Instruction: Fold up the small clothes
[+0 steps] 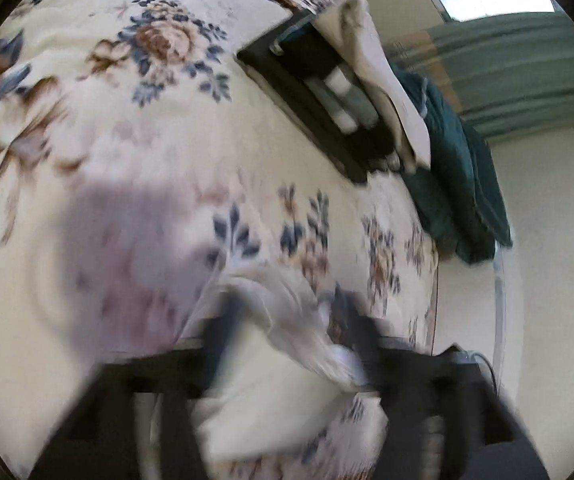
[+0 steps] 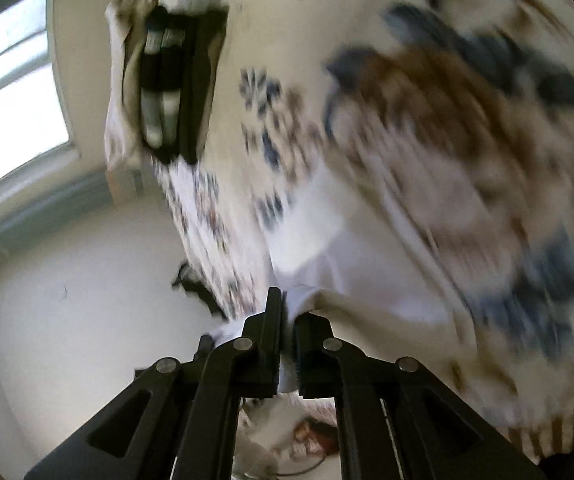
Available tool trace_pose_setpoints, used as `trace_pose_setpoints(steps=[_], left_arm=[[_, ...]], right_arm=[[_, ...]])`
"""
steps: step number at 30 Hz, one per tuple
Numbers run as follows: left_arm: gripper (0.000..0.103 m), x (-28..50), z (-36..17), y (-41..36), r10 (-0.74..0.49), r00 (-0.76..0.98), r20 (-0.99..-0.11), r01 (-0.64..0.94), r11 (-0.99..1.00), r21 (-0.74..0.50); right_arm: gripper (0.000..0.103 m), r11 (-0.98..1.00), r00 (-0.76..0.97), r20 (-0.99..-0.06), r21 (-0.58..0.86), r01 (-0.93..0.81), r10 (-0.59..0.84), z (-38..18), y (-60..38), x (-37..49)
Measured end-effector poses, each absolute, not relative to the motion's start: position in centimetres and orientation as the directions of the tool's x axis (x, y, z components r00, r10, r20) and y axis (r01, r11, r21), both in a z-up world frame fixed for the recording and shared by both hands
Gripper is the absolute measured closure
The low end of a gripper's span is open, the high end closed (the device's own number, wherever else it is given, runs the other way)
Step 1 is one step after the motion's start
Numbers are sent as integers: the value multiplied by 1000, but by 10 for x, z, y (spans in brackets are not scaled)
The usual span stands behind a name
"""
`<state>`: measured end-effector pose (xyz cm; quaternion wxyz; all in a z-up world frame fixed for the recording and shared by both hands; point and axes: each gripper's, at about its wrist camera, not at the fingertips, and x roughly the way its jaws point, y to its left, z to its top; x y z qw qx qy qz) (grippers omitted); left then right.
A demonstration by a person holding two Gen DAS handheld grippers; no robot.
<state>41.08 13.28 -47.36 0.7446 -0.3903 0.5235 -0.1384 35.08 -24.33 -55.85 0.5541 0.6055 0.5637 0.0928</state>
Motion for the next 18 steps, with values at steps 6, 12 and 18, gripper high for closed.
trace_pose_setpoints(steps=[6, 12, 18], left_arm=[[34, 420, -485, 155, -596, 409, -691, -211, 675, -707], [34, 426, -544, 129, -616, 203, -762, -185, 739, -647], [99, 436, -563, 113, -649, 172, -741, -128, 731, -670]], right_arm=[[48, 408, 329, -618, 749, 522, 714, -546, -264, 376], [48, 587, 211, -738, 648, 485, 641, -581, -271, 377], [73, 559, 202, -703, 678, 477, 682, -618, -256, 392]])
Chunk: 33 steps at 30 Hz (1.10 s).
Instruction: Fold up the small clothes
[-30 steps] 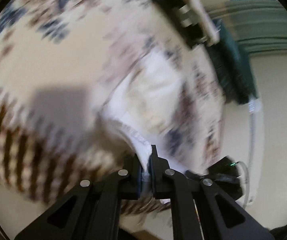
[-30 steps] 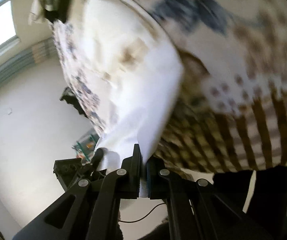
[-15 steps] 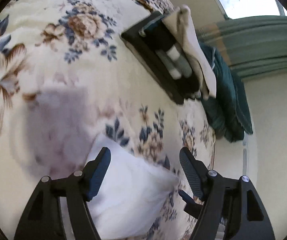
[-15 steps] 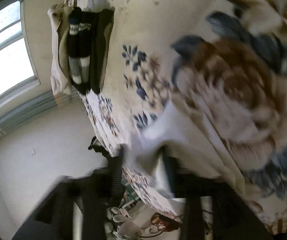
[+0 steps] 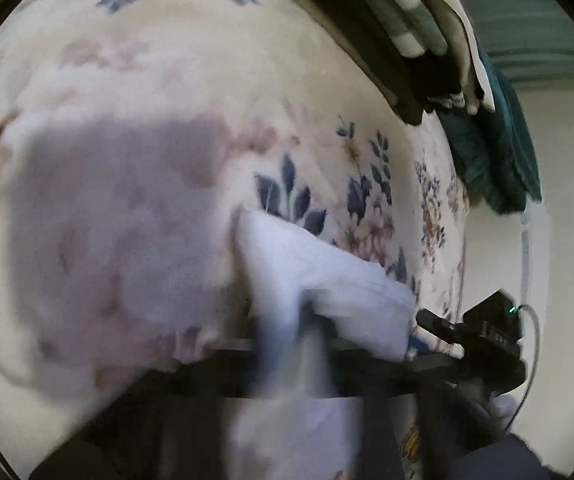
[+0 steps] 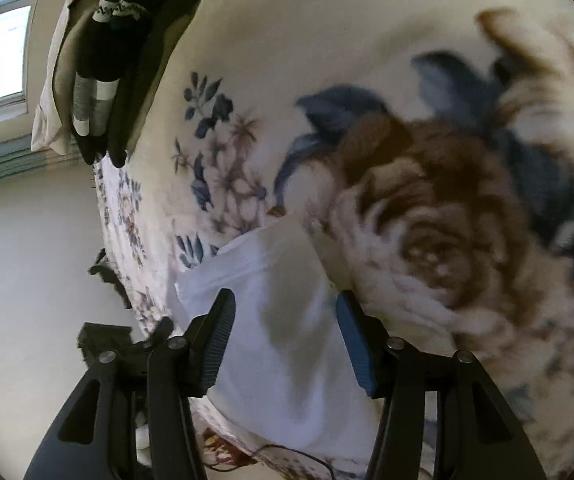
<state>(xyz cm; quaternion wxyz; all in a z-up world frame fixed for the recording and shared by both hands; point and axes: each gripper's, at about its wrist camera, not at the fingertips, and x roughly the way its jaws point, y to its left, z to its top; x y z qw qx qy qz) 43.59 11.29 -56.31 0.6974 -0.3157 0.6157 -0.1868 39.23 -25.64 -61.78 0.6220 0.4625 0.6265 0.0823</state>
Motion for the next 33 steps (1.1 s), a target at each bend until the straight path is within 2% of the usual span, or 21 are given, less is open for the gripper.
trace_pose_setpoints(steps=[1, 2, 4, 7, 8, 9, 10, 11, 12, 13, 14, 17, 19, 21, 23, 28, 29, 30, 32, 33], left_arm=[[99, 436, -558, 113, -657, 193, -729, -110, 723, -682], [99, 437, -554, 115, -661, 209, -721, -104, 718, -688], [100, 441, -549, 122, -670, 235, -704, -107, 702, -704], [99, 448, -561, 138, -646, 238, -726, -181, 705, -686], [97, 449, -565, 145, -650, 227, -725, -221, 691, -688], [89, 446, -566, 153, -641, 223, -734, -261, 687, -679], [83, 441, -562, 159, -633, 234, -738, -273, 685, -675], [60, 434, -556, 165, -641, 250, -726, -269, 674, -688], [36, 425, -551, 168, -644, 259, -720, -267, 668, -694], [34, 415, -546, 170, -647, 266, -715, -263, 665, -699], [34, 405, -546, 170, -664, 257, -702, -257, 654, -712], [34, 387, -563, 157, -717, 203, -667, -266, 615, -742], [34, 385, -578, 147, -753, 184, -632, -275, 578, -768], [34, 388, -594, 133, -801, 170, -575, -280, 520, -807], [34, 391, -597, 122, -814, 164, -556, -259, 509, -821], [36, 397, -595, 107, -820, 174, -545, -216, 508, -834], [37, 396, -593, 107, -817, 185, -546, -210, 510, -834], [53, 395, -590, 106, -818, 188, -544, -205, 509, -836], [85, 393, -584, 108, -805, 195, -560, -193, 528, -827], [86, 393, -582, 109, -804, 201, -560, -191, 528, -827]], right_arm=[[93, 563, 212, -704, 683, 465, 678, -616, -254, 395], [101, 587, 238, -725, 672, 452, 647, -610, -254, 396], [101, 602, 279, -742, 662, 446, 610, -602, -254, 399], [101, 631, 283, -765, 640, 439, 579, -600, -252, 406], [101, 640, 250, -772, 629, 441, 585, -605, -251, 409], [100, 641, 224, -775, 620, 452, 591, -610, -251, 411], [97, 643, 197, -779, 608, 466, 595, -614, -252, 409], [84, 657, 179, -790, 593, 466, 586, -613, -256, 405], [62, 659, 177, -792, 591, 465, 585, -610, -261, 401], [53, 648, 180, -781, 604, 463, 598, -606, -267, 392], [46, 635, 179, -765, 622, 459, 619, -604, -273, 383], [45, 594, 144, -714, 663, 455, 686, -615, -281, 356], [42, 530, 109, -644, 703, 474, 757, -636, -281, 341], [42, 438, 98, -546, 756, 486, 832, -660, -275, 332], [42, 382, 94, -478, 791, 478, 873, -677, -265, 331], [42, 318, 93, -385, 857, 405, 918, -686, -238, 344], [46, 322, 88, -382, 864, 386, 920, -685, -233, 345], [62, 332, 83, -388, 866, 375, 918, -684, -231, 347], [82, 340, 79, -393, 866, 366, 916, -683, -227, 348], [87, 348, 85, -401, 867, 358, 912, -680, -227, 349]])
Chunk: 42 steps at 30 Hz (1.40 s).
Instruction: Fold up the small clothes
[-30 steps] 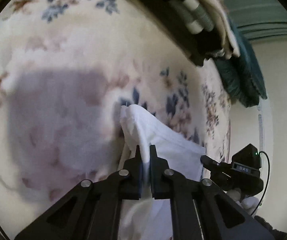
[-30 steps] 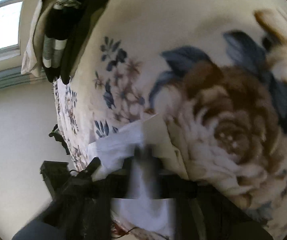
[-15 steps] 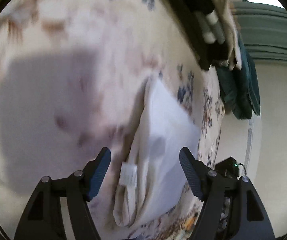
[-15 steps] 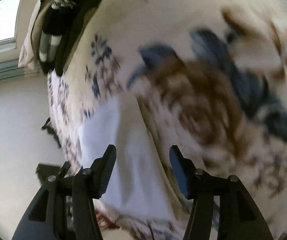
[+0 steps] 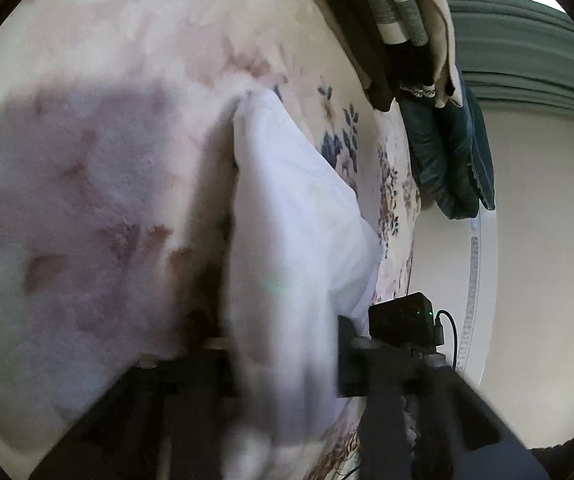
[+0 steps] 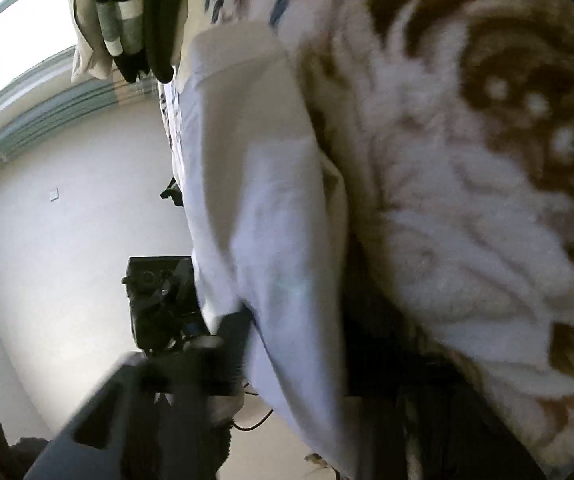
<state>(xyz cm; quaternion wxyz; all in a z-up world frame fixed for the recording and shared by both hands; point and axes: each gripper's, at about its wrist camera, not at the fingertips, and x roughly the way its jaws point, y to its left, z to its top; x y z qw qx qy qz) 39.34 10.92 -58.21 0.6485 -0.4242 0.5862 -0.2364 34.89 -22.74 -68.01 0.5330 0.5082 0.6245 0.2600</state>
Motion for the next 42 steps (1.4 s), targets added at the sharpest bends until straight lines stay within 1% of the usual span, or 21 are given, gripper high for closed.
trace_pose_setpoints(steps=[3, 8, 12, 14, 17, 21, 24, 27, 31, 34, 35, 36, 37, 38, 39, 40, 41, 42], left_arm=[[87, 394, -568, 110, -794, 211, -570, -175, 543, -821], [87, 404, -541, 114, -794, 221, -566, -150, 546, -824], [87, 431, -496, 114, -788, 241, -567, -92, 563, -821], [87, 455, -464, 112, -786, 259, -561, -53, 569, -821], [87, 492, -424, 112, -787, 293, -543, -12, 565, -825], [87, 573, -367, 103, -783, 357, -508, 54, 561, -826], [87, 637, -345, 96, -782, 388, -488, 92, 560, -823], [87, 701, -340, 91, -773, 403, -489, 117, 574, -811], [87, 767, -367, 84, -743, 392, -542, 117, 625, -772], [86, 798, -399, 76, -697, 349, -627, 89, 691, -718], [83, 803, -410, 74, -676, 326, -661, 72, 715, -695], [82, 809, -419, 71, -640, 297, -709, 46, 751, -659], [82, 806, -419, 69, -623, 294, -725, 38, 765, -643], [76, 804, -416, 68, -598, 304, -741, 31, 784, -620], [67, 801, -411, 68, -559, 317, -766, 23, 812, -583], [64, 797, -405, 68, -520, 339, -784, 24, 838, -546], [62, 793, -399, 68, -483, 365, -796, 27, 860, -510], [61, 784, -388, 69, -443, 410, -797, 40, 882, -470]], right_arm=[[90, 367, 85, -416, 868, 335, 905, -667, -226, 350], [91, 374, 99, -419, 877, 300, 903, -632, -223, 358], [91, 384, 131, -426, 887, 256, 895, -588, -222, 380], [91, 385, 152, -424, 894, 231, 893, -560, -228, 397], [91, 390, 194, -422, 902, 185, 885, -514, -232, 434], [91, 410, 256, -424, 906, 110, 869, -450, -240, 508], [91, 431, 301, -430, 900, 66, 851, -413, -241, 579], [91, 462, 331, -447, 886, 35, 831, -394, -239, 653], [91, 505, 328, -486, 862, 31, 810, -407, -241, 733], [91, 553, 302, -543, 831, 61, 783, -432, -242, 772], [91, 580, 287, -571, 812, 64, 769, -440, -241, 782], [91, 602, 275, -596, 795, 74, 754, -446, -241, 787], [91, 624, 262, -622, 777, 85, 738, -452, -241, 791], [90, 634, 248, -634, 768, 93, 732, -456, -240, 794], [86, 650, 239, -652, 753, 96, 720, -455, -240, 795], [85, 671, 235, -670, 736, 88, 704, -452, -238, 794], [79, 693, 230, -691, 716, 84, 685, -448, -237, 794], [63, 732, 230, -727, 677, 83, 646, -440, -236, 794]])
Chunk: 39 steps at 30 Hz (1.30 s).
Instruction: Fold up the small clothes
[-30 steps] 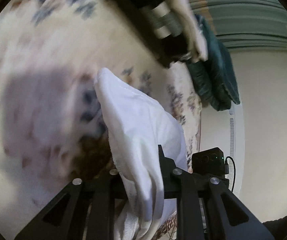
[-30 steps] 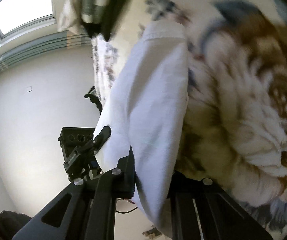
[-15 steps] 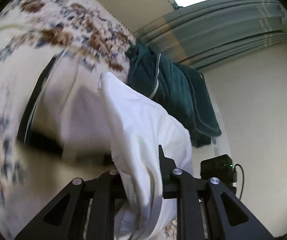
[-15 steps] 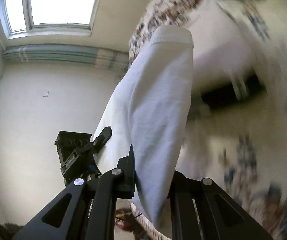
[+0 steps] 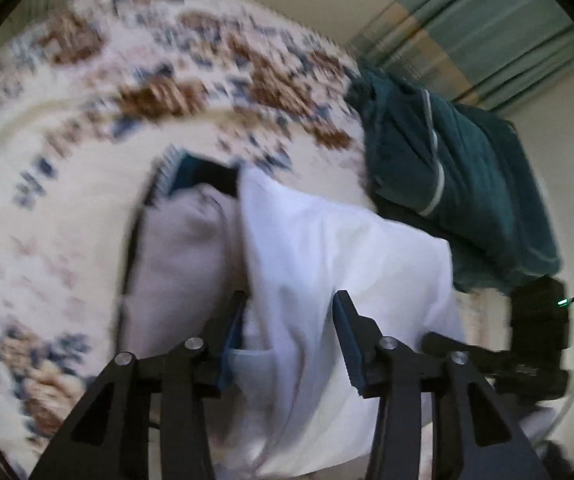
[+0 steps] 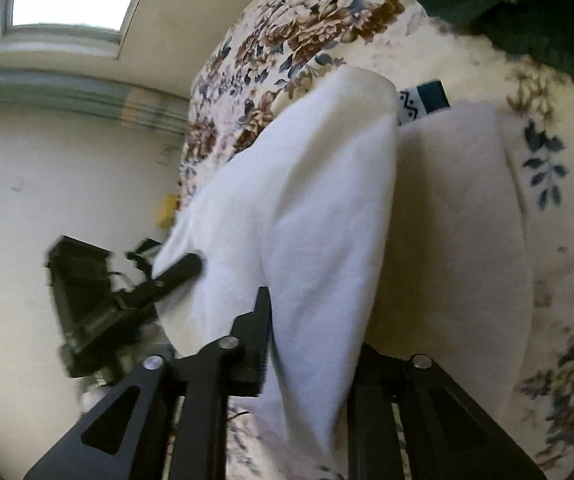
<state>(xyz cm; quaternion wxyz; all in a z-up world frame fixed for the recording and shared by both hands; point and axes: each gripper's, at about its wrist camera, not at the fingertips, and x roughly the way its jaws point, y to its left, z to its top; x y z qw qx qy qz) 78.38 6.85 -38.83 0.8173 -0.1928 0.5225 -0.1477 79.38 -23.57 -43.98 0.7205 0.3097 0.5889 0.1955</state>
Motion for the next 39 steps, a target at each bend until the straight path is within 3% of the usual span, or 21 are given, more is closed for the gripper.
trace_pose_setpoints(steps=[1, 3, 5, 8, 9, 16, 26, 39], left_arm=[[57, 780, -383, 69, -417, 435, -798, 46, 895, -443], [0, 768, -371, 66, -324, 475, -818, 48, 938, -344], [0, 753, -362, 63, -257, 499, -828, 49, 962, -269], [0, 735, -354, 54, -169, 505, -846, 38, 984, -174], [0, 725, -351, 51, -137, 513, -847, 31, 989, -141], [0, 673, -322, 33, 10, 524, -852, 1, 1000, 12], [0, 563, -213, 28, 10, 602, -799, -1, 1000, 11], [0, 408, -72, 30, -6, 742, -671, 17, 1000, 10]], right_arm=[[57, 771, 239, -762, 632, 73, 602, -432, -237, 788], [40, 841, 248, -826, 536, 68, 506, -419, -234, 778], [36, 924, 287, -891, 379, 44, 352, -399, -227, 762], [2, 992, 327, -940, 119, 51, 97, -379, -216, 725], [0, 995, 333, -941, 78, 59, 54, -374, -213, 719], [0, 987, 383, -914, -91, 130, -134, -331, -213, 644], [0, 975, 504, -840, -119, 188, -200, -188, -205, 513], [0, 981, 672, -718, -84, 177, -183, -7, -196, 316]])
